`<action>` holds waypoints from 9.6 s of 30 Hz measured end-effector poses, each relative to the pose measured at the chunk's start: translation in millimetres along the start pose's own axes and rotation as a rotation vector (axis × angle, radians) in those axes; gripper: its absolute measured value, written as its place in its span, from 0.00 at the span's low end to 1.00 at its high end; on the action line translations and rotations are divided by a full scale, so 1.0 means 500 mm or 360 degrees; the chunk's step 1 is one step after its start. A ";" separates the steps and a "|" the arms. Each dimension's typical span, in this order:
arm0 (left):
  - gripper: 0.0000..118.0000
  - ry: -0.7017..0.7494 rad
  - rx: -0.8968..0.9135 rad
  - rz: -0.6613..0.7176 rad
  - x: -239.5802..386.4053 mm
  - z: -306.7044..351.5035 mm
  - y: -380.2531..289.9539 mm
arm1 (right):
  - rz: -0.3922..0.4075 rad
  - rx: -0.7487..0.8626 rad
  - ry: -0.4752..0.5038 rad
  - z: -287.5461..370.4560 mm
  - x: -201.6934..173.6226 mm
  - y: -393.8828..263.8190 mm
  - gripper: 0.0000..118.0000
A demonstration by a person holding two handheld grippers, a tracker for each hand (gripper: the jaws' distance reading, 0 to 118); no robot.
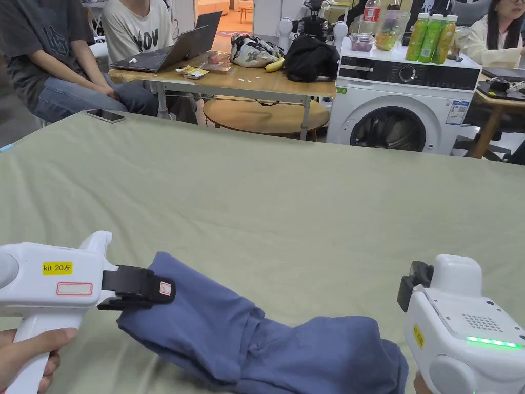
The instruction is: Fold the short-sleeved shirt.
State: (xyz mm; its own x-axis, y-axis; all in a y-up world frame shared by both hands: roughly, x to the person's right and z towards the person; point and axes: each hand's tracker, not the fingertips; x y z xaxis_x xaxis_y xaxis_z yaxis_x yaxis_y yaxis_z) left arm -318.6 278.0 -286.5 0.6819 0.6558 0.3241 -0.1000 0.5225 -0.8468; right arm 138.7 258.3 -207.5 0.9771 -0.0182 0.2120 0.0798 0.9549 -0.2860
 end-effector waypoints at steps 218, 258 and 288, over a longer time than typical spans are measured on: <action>0.16 0.0134 -0.0091 0.0452 -0.224 0.184 0.123 | 0.0079 0.0322 0.0228 -0.017 -0.260 0.077 0.00; 0.46 0.1317 0.0057 0.0347 -0.431 0.451 0.189 | 0.0215 0.0144 0.0498 -0.055 -0.445 0.026 0.00; 0.46 0.0849 0.0973 -0.0839 0.196 -0.189 -0.016 | 0.0067 0.0109 -0.0014 -0.019 -0.067 0.051 0.00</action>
State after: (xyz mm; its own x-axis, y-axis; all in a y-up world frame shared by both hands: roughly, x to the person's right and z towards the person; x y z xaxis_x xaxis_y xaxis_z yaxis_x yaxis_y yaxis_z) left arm -182.3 286.4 -287.9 0.9713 0.0011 0.2379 0.0560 0.9709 -0.2329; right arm 110.0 280.3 -230.8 0.9775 0.0245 0.2097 0.0251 0.9727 -0.2305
